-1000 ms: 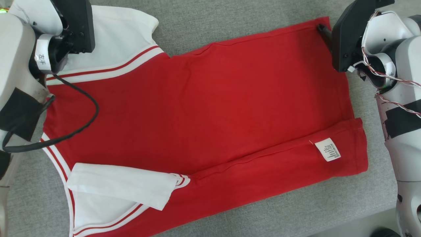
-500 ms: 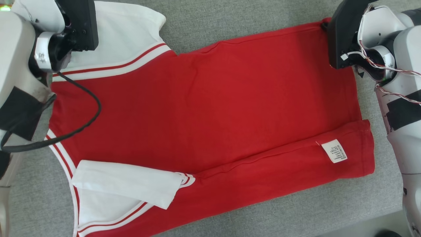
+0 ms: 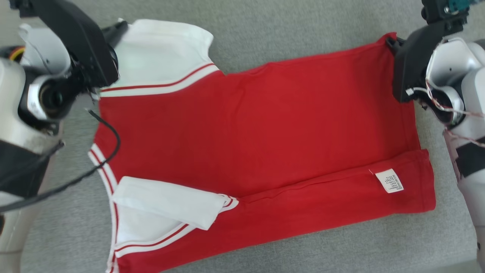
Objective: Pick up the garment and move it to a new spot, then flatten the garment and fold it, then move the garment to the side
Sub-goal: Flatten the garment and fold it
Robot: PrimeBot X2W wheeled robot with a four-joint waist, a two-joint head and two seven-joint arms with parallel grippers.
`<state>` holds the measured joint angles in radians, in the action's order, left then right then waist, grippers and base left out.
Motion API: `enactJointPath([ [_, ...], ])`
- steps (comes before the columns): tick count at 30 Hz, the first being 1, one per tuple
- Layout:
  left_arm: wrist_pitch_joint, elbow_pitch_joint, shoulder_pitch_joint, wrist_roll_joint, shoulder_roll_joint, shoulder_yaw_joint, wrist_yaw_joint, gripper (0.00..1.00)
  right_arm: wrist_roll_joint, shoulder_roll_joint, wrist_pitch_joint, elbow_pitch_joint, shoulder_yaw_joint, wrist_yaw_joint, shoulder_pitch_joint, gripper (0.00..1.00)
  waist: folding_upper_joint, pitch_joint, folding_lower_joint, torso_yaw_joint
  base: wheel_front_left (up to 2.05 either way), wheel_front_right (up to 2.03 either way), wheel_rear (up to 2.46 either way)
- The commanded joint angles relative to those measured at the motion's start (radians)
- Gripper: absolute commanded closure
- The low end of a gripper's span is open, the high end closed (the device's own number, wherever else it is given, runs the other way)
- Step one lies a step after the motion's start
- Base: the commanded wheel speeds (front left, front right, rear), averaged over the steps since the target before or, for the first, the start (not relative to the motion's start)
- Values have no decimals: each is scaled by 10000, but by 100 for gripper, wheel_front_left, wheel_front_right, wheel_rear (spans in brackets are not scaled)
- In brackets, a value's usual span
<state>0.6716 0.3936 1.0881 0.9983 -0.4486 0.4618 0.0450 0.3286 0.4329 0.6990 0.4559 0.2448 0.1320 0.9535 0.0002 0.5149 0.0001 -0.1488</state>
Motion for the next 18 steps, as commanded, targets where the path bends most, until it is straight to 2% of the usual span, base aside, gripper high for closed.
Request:
enactJointPath([
  [1,-115,-236,-389,308,36,-144,-116,100,11,116,-286,-79,-7,-21,-329,100,-2,-558,-1,421,0,0,0],
  [8,-490,-1437,-1758,913,-91,-459,-353,100,170,521,-1191,-380,166,-21,-1364,100,-2,-1411,-1,800,0,0,0],
  [18,-980,-3057,-3879,1534,-269,-841,-216,100,29,1053,-1974,-843,397,-21,-2694,100,-2,-2118,-1,1031,0,0,0],
])
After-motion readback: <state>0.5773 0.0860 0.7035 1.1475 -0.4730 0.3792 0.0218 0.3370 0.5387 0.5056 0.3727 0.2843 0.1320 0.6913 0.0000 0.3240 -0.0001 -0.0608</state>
